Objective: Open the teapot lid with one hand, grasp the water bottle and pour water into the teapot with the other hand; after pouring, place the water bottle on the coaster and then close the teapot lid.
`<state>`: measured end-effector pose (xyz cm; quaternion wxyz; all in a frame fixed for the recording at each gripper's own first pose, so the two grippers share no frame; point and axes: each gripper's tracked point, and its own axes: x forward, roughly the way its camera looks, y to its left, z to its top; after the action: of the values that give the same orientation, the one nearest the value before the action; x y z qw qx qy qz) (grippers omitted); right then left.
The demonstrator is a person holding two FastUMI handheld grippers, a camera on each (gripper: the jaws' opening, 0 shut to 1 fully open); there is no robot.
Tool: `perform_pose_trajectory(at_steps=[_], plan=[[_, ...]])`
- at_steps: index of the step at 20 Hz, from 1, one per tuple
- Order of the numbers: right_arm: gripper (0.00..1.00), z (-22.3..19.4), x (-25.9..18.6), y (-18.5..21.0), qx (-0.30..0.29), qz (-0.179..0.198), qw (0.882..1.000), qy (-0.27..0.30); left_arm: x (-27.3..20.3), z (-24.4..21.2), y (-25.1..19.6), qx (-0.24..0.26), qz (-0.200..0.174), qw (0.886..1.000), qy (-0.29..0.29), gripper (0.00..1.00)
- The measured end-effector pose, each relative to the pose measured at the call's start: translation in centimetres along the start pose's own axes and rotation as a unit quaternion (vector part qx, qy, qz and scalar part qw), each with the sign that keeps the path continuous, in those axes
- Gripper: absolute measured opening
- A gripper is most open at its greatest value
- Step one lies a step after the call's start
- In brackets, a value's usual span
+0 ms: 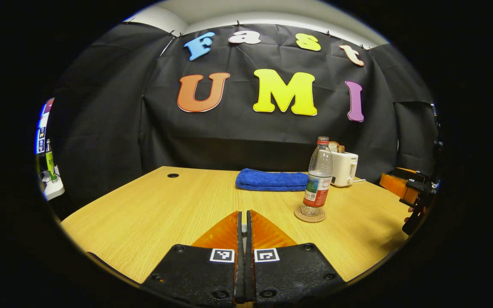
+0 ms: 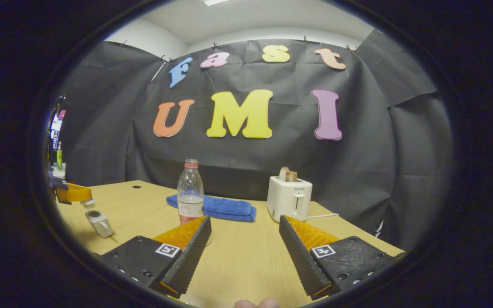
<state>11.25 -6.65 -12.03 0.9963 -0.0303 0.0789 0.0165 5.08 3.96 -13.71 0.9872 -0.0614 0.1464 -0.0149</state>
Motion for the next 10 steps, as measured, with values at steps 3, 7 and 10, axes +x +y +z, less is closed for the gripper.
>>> perform_pose_trajectory(at_steps=[3,7,10], plan=[[0.97,-0.3,-0.2,-1.1,0.007,-0.010,1.000,0.004,0.4,-0.9,0.0,-0.001,0.002,1.000,0.008,0.03],[0.97,-0.4,-0.4,-1.6,0.008,-0.013,1.000,0.004,0.9,-1.6,-0.1,-0.001,0.005,1.000,0.017,0.03],[0.97,-0.6,-0.4,-1.4,0.010,-0.008,1.000,0.004,0.7,-2.0,0.1,-0.002,0.012,1.000,0.018,0.03]])
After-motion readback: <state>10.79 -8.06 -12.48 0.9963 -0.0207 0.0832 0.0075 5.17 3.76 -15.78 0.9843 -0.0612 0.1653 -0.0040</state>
